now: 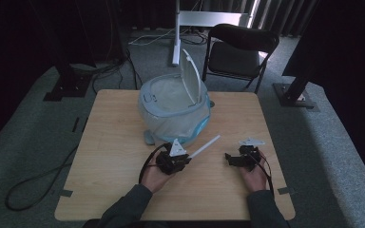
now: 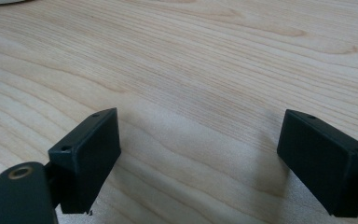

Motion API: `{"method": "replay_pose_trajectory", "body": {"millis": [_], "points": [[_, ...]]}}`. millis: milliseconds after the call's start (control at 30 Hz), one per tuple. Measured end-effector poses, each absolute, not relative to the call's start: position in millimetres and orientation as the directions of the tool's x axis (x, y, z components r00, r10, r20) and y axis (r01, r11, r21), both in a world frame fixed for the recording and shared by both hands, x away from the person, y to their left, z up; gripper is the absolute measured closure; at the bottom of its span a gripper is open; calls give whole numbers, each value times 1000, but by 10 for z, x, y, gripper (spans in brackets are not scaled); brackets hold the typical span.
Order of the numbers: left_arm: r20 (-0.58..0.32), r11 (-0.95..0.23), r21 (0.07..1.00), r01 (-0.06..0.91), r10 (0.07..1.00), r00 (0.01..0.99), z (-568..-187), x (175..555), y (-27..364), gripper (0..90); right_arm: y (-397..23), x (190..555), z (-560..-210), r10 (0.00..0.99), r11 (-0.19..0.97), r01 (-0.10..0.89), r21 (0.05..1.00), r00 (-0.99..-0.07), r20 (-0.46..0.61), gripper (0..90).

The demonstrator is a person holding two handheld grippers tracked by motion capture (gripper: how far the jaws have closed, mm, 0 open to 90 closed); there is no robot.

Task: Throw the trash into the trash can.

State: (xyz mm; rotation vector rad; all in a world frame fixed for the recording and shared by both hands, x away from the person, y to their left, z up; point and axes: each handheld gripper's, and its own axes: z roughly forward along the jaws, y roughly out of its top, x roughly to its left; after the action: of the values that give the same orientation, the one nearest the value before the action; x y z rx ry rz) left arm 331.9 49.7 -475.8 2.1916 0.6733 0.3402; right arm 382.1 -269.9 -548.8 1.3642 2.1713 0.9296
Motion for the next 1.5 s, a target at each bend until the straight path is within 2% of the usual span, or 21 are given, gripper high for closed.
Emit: {"method": "replay_pose_trajectory", "body": {"millis": [700,1500], "points": [[18,-485,819,308,558,830,-4433,3286,557,787,-2700,3821,-5488,900,299,626,721,-437,6,121],[27,-393,886,248,576,817,-4003,3189,798,787,-2700,3821,-5488,899,299,625,721,-437,6,121]]}}
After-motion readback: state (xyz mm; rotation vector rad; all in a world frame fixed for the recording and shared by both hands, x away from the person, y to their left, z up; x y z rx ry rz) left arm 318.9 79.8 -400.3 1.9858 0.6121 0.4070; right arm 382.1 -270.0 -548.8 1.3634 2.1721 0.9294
